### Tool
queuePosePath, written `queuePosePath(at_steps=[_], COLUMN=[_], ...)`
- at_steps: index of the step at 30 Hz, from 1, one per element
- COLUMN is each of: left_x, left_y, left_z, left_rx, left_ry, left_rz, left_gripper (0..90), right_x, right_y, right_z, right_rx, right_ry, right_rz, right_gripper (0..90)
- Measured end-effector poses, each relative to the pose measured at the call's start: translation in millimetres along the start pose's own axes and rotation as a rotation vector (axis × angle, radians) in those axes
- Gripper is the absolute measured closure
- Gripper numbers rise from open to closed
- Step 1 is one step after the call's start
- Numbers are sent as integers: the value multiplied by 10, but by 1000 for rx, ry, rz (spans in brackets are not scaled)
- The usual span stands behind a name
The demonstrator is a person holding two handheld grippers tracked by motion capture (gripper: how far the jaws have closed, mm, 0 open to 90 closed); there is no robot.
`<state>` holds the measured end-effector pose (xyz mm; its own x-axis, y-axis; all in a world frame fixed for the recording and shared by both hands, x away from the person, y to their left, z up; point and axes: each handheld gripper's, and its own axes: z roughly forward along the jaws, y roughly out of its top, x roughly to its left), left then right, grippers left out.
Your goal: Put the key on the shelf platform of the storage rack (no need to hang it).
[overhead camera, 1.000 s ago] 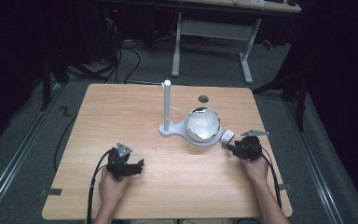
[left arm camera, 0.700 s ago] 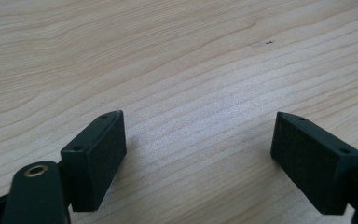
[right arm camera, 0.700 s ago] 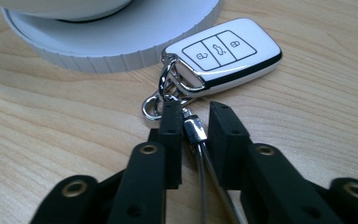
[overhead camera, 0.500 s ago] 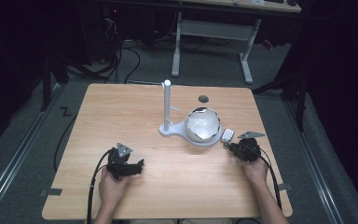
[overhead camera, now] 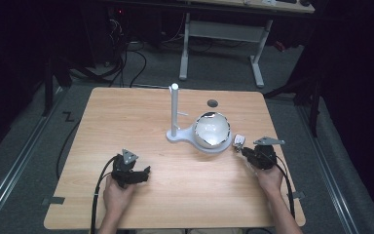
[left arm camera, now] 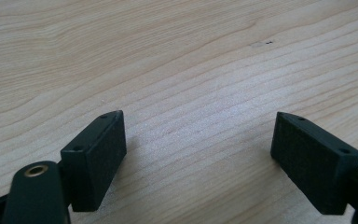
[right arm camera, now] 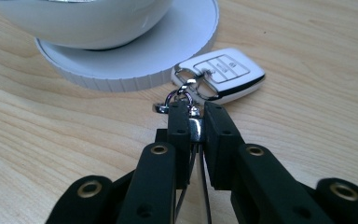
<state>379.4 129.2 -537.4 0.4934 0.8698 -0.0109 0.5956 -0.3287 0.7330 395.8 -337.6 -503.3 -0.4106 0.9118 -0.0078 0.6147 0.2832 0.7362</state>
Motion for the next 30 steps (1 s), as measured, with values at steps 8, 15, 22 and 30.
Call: queuePosePath(at_steps=[8,15,22,30], left_x=[0,0,1,2], left_y=[0,0,0,0], left_z=[0,0,-1,-1], left_rx=[0,0,1,0], left_ry=[0,0,0,-1], left_rz=[0,0,1,1], left_gripper=[185,185,184,185], right_x=[-49,-71,-109,-117], right_y=[48,74,108,102], right_z=[-142,-280,-410,-526], right_rx=[-52,-102,-132,-151], right_ry=[12,24,30,73], right_rz=[22,50,57,100], right_gripper=[825,825,825,825])
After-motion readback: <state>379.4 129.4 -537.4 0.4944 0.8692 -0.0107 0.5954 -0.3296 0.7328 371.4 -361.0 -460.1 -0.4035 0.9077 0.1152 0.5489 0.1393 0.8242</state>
